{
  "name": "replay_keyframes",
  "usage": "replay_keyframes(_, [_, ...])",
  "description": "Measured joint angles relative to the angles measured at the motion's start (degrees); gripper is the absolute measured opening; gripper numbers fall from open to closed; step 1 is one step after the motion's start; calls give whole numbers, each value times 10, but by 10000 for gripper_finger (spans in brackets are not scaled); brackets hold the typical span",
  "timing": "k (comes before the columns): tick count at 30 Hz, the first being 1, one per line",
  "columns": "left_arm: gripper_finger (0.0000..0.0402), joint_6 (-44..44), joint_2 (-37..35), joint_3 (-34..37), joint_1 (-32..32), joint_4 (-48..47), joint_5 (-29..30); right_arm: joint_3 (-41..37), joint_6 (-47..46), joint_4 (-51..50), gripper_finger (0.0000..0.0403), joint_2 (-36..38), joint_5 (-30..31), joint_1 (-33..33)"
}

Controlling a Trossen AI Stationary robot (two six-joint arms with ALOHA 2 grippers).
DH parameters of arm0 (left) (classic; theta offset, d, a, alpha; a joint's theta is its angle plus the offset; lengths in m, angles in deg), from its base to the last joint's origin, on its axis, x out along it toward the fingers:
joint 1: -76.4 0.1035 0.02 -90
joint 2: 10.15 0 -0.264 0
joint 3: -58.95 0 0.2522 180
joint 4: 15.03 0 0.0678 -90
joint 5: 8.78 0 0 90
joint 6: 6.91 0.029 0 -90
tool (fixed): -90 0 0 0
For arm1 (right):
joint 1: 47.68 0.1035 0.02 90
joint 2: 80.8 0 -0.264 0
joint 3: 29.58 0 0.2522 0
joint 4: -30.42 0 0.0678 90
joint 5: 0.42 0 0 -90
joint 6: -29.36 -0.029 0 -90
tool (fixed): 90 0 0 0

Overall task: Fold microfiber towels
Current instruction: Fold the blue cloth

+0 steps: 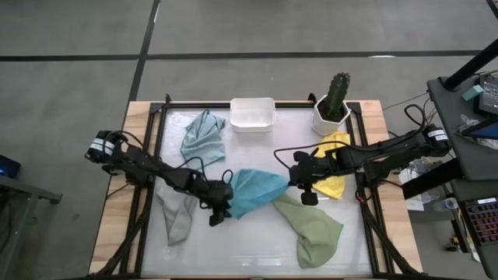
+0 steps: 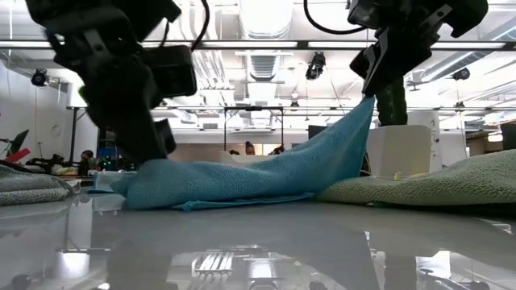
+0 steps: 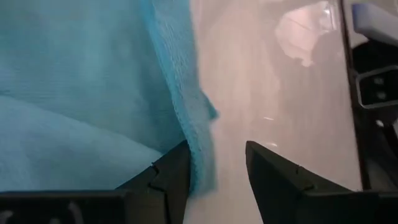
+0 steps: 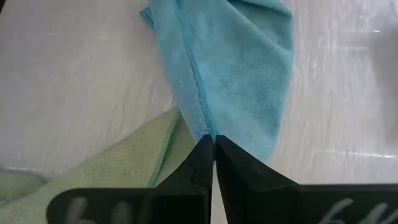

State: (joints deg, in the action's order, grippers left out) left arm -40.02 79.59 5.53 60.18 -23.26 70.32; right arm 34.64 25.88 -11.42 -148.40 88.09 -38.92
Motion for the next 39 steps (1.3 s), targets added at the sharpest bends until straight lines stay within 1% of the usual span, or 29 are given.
replay_keyframes(3, [138,-3,0,-1,-15,0,0,0,5,1,8,0,0,0])
replay_keyframes(5, [137,-10,0,-2,-19,1,11,0,5,1,8,0,0,0])
replay_keyframes(8, [121,-11,0,-2,-21,1,28,0,5,2,8,0,0,0])
replay_keyframes(11, [81,-11,0,-2,-22,1,29,0,3,1,8,0,0,0])
replay_keyframes(14, [25,-12,0,-2,-28,0,21,0,3,1,8,0,0,0])
replay_keyframes(16, [8,-22,0,-2,-35,0,14,0,2,1,8,0,0,0])
replay_keyframes(19, [3,-31,0,-10,-43,-1,7,0,1,1,8,0,0,0])
replay_keyframes(23, [6,-74,-8,-22,-45,3,-36,0,10,2,8,0,4,0])
replay_keyframes(26, [11,-81,-8,-22,-51,-2,-37,0,12,2,8,0,6,0])
replay_keyframes(30, [2,-67,-9,-27,-56,-11,-33,0,12,5,8,0,6,0])
replay_keyframes(33, [1,-39,-26,-52,-55,-63,-30,1,12,3,8,8,6,0])
replay_keyframes(37, [0,16,-72,-112,-47,-241,-18,26,19,-2,8,26,1,1])
replay_keyframes(39, [0,43,-100,-144,-38,-331,3,46,29,-12,8,32,0,2])
